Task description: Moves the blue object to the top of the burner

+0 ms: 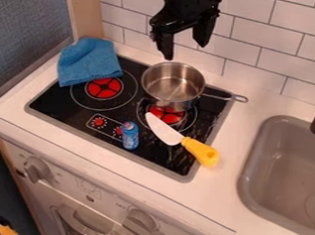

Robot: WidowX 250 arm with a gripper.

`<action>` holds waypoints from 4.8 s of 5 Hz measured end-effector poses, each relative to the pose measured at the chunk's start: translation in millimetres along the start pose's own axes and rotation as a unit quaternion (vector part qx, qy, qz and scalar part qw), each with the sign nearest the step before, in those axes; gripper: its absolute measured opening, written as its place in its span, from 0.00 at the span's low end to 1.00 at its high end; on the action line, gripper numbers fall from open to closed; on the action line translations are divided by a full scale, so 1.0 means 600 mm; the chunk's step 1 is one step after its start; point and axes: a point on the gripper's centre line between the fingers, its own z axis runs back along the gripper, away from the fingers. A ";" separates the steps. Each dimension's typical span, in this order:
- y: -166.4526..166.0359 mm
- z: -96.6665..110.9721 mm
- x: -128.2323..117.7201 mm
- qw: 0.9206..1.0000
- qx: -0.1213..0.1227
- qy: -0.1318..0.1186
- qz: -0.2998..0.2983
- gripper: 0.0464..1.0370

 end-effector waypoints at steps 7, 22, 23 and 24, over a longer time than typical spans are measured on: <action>0.165 -0.018 -0.120 0.997 0.054 -0.007 0.052 0.96; 0.067 -0.131 0.102 0.993 0.034 0.003 0.110 0.39; 0.060 -0.160 0.107 0.993 0.046 0.011 0.104 0.39; 0.054 -0.163 0.110 0.992 0.054 0.013 0.109 0.47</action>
